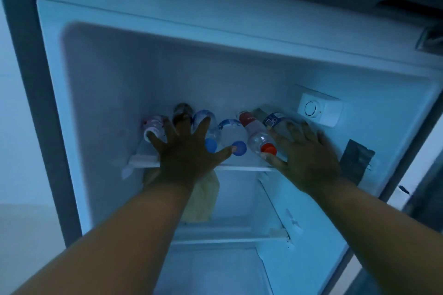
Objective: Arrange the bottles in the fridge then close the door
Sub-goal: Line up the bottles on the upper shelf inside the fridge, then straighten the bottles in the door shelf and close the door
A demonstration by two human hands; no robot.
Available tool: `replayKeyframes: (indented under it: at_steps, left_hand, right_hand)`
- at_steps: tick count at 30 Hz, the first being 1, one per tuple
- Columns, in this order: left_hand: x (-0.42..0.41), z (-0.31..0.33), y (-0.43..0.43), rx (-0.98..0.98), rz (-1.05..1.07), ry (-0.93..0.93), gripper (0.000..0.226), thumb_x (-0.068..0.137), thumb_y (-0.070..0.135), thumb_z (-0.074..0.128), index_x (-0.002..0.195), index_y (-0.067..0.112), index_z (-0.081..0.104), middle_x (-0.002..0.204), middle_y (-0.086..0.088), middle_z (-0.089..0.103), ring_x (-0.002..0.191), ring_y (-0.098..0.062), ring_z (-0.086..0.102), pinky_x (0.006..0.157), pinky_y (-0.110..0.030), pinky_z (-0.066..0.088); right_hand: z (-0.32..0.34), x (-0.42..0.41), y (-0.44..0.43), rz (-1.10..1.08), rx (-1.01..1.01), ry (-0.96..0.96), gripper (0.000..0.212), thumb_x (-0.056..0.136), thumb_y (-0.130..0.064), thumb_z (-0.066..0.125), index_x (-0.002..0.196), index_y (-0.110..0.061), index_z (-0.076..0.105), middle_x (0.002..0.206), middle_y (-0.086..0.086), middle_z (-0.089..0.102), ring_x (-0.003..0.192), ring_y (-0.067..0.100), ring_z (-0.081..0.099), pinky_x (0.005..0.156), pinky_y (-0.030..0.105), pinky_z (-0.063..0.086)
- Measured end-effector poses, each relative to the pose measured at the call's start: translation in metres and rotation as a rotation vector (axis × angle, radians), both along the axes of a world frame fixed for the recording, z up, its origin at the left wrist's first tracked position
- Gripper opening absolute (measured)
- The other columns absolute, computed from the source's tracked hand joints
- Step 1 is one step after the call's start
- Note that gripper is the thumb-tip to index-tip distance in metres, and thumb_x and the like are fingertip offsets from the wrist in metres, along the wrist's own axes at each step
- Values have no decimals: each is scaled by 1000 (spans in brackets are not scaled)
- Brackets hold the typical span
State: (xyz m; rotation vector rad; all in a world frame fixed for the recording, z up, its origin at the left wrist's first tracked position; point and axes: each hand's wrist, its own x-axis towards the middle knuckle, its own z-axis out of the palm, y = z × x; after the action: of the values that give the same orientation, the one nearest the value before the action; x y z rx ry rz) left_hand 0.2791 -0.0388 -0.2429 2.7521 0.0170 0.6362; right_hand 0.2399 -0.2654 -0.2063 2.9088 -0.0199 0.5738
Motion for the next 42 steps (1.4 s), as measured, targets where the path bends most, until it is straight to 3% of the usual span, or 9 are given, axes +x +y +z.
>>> replayKeyframes:
  at_steps: [4,7,11,14,19,24,30,39,42]
  left_hand:
    - [-30,-1,9,-42,12,-90,94,73,89,39,151,43,18,161,3,21,145,-36,17,111,-62,16]
    - [-76,4,10,-22,-26,-38,93,72,90,30,151,48,6,164,5,12,148,-33,10,114,-60,15]
    - [-154,25,14,27,-84,-102,97,65,90,20,151,45,21,161,-2,27,141,-40,27,109,-61,23]
    - [-214,29,22,88,-184,-104,95,67,89,16,153,51,7,164,-2,17,144,-40,22,111,-61,22]
    - [-290,21,25,138,-319,-154,90,71,85,27,153,48,13,164,-3,17,141,-42,26,108,-66,25]
    - [-332,8,3,61,-430,-90,94,69,86,23,152,50,-1,166,-3,6,145,-43,18,110,-67,20]
    - [-357,-28,-50,-76,-641,-101,95,77,78,41,155,42,4,163,-16,17,136,-50,31,111,-61,30]
    - [-370,-93,-130,-350,-768,205,104,84,57,64,157,34,-6,166,6,0,149,-29,11,115,-50,26]
    - [-363,-113,-155,-396,-789,288,103,85,55,65,157,31,-5,166,7,1,149,-25,12,113,-44,28]
  right_hand:
    - [-5,-29,6,37,75,53,66,90,-69,26,149,-44,13,162,-1,7,149,25,0,119,49,9]
    - [3,-89,7,66,52,5,62,92,-64,31,149,-43,17,161,2,12,149,25,2,119,49,8]
    - [13,-168,15,65,61,-32,58,96,-51,38,150,-36,23,160,4,16,148,27,5,119,48,9]
    - [11,-232,20,44,80,-56,57,96,-45,41,150,-35,24,161,6,15,149,28,6,119,46,8]
    - [-2,-317,23,2,119,-57,56,95,-39,45,148,-34,30,160,6,18,148,28,10,119,46,11]
    - [-28,-367,18,-72,223,-97,55,92,-34,50,145,-30,37,158,8,25,147,31,15,117,50,17]
    - [-70,-428,-22,-200,285,-84,53,89,-32,57,140,-24,48,153,12,36,143,35,28,111,49,30]
    - [-130,-445,-65,-413,697,-157,54,86,-39,63,133,-19,48,139,0,41,129,21,38,88,37,45]
    - [-144,-433,-78,-476,910,-195,65,82,-36,69,138,-15,41,140,4,38,130,22,40,97,34,41]
